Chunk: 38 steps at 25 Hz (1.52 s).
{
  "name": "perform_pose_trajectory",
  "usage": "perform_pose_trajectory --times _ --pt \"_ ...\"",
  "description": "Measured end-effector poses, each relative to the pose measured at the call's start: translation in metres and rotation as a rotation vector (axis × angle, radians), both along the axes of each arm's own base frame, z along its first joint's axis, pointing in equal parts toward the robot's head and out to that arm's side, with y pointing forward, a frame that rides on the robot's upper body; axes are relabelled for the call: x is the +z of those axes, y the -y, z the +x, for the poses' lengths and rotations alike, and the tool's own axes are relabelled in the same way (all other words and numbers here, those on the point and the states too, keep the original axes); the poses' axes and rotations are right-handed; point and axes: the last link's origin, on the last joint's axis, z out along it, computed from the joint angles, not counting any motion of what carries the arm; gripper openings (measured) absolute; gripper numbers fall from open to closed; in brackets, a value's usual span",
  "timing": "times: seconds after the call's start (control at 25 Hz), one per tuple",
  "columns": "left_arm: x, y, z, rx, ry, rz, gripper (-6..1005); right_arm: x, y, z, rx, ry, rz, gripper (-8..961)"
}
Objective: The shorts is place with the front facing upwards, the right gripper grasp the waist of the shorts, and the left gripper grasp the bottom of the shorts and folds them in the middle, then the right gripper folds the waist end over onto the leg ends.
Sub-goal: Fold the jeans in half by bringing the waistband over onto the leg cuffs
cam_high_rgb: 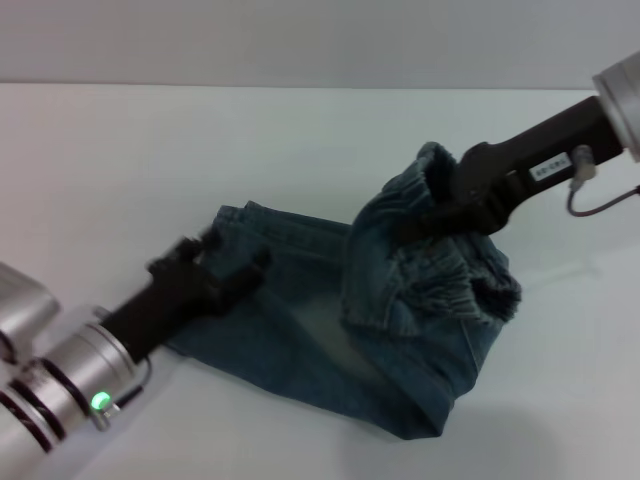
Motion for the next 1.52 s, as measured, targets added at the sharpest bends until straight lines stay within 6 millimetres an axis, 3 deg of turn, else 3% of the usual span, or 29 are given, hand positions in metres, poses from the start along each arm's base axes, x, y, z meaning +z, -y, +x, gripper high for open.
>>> perform_pose_trajectory --times 0.16,0.36,0.76,0.96,1.08,1.32,1.52 --pt "0.023 -0.007 -0.008 0.01 0.019 0.106 843 -0.012 -0.003 -0.005 0.019 -0.002 0.02 42" --pt "0.042 -0.01 -0.018 0.033 0.027 0.194 843 -0.041 -0.008 -0.011 0.052 0.002 0.021 41" --pt "0.051 -0.014 -0.025 0.042 -0.012 0.23 843 -0.086 -0.011 -0.025 0.145 0.043 -0.003 42" --pt "0.049 -0.017 -0.023 0.032 -0.033 0.235 843 -0.099 -0.008 -0.033 0.175 0.066 -0.041 104" --pt "0.049 -0.018 -0.023 0.032 -0.035 0.235 843 -0.102 -0.01 -0.035 0.189 0.069 -0.023 344" --pt "0.05 -0.022 -0.023 0.035 -0.056 0.258 843 -0.104 -0.007 -0.038 0.228 0.025 -0.022 408" --pt "0.053 -0.024 -0.023 0.042 -0.057 0.273 843 -0.108 0.004 -0.031 0.274 0.071 -0.081 408"
